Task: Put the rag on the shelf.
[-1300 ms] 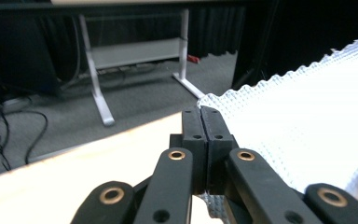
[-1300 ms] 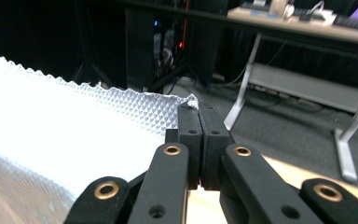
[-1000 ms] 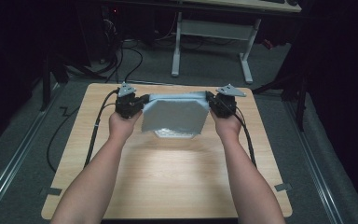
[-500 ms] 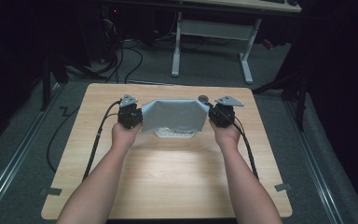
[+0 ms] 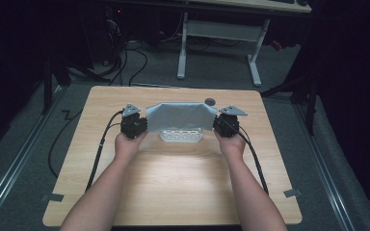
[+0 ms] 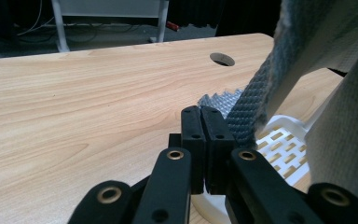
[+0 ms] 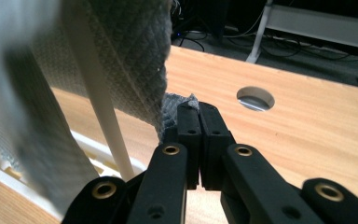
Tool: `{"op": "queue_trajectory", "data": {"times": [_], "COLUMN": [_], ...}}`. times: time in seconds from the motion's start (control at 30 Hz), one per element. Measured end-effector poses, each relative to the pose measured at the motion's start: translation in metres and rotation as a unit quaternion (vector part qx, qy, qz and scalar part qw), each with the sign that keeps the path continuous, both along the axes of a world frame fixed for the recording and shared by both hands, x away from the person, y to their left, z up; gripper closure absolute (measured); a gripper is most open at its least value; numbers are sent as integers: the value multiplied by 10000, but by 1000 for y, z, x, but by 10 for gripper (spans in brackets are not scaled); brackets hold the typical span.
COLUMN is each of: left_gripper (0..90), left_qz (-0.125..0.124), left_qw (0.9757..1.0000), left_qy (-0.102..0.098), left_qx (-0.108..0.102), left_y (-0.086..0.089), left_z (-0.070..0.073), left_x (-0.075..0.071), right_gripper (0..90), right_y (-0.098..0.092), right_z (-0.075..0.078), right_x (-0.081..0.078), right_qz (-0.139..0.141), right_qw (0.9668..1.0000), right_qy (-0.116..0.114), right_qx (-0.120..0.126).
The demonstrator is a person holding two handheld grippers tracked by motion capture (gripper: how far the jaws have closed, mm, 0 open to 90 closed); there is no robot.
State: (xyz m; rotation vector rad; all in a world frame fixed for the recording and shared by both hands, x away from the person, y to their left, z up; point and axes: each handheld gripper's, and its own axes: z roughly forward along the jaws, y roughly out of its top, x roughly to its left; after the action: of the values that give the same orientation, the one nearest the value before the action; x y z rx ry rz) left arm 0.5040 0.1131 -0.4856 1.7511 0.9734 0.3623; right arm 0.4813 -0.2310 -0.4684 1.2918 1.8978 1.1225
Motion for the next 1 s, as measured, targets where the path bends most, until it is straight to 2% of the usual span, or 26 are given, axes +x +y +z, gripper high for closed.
{"op": "queue_trajectory", "data": {"times": [0.03,0.1,0.2,0.33,0.63,0.87,1.0], "left_gripper": [889,840,744,711,682,677,675], "left_qz": [-7,58,141,280,513,595,608], "left_qw": [10000,10000,9999,9996,9987,9982,9980], "left_qy": [19,3,-11,-17,-61,-67,-100], "left_qx": [-1,7,47,15,26,47,99], "left_y": [0,1,4,15,34,44,48], "left_z": [0,0,1,4,9,9,7], "left_x": [0,-2,-3,-4,-10,-15,-21], "right_gripper": [880,808,785,741,703,677,667], "right_y": [0,1,0,-6,-20,-28,-36], "right_z": [0,-2,0,8,21,26,28], "right_x": [0,-1,-1,-2,-8,-14,-23], "right_qz": [0,-23,-62,-132,-245,-309,-348], "right_qw": [10000,10000,10000,9999,9995,9992,9987], "right_qy": [0,13,18,-84,-205,-253,-349], "right_qx": [0,-18,-21,-1,-46,-88,-105]}}
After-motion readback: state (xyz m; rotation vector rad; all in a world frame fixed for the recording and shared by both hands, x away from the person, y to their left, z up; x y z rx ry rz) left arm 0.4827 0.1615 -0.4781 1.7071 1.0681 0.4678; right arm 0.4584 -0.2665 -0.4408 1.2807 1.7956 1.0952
